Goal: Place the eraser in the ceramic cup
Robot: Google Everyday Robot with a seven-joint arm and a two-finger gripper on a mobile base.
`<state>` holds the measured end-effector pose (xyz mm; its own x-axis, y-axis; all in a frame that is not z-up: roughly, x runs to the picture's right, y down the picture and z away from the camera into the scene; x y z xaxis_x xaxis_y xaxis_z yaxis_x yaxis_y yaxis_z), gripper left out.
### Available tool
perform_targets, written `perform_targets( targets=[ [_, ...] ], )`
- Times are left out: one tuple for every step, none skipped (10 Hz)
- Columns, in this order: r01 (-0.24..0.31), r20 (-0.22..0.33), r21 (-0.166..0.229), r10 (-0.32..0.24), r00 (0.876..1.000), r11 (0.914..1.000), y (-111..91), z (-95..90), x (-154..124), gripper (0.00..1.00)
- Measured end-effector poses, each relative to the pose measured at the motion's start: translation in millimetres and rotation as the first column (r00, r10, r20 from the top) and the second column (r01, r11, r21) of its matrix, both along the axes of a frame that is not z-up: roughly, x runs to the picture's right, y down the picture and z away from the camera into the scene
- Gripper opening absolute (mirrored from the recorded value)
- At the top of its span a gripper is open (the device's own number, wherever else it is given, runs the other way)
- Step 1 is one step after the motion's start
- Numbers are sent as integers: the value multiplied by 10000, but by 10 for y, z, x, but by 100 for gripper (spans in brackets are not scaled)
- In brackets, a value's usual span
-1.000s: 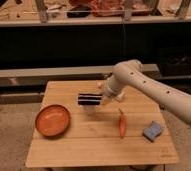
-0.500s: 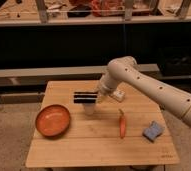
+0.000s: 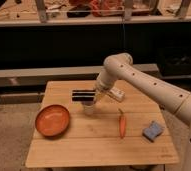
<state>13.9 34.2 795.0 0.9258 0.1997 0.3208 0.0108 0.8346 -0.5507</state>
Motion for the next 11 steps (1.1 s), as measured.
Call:
perform_targets(
  targets=[
    [28, 6, -34, -28, 10000, 10000, -9, 26, -5, 10],
    [36, 38, -45, -36, 10000, 10000, 7, 39, 20, 7],
    [44, 28, -51, -44, 10000, 10000, 26, 37, 41, 5],
    [73, 41, -59, -72, 10000, 10000, 31, 37, 19, 5],
    [117, 73, -58, -116, 9999, 9999, 26, 29, -21, 5],
    [91, 63, -71, -90, 9999, 9999, 22, 31, -7, 8],
    [103, 57, -96, -102, 9999, 9999, 31, 36, 2, 11],
    [123, 40, -118, -122, 9999, 9999, 38, 36, 27, 13],
    [138, 54, -133, -137, 9999, 9998, 43, 40, 17, 14],
    [163, 65, -143, -162, 9998, 9998, 47, 41, 4, 14],
    [185, 78, -155, -184, 9998, 9997, 48, 40, -11, 15]
  ],
)
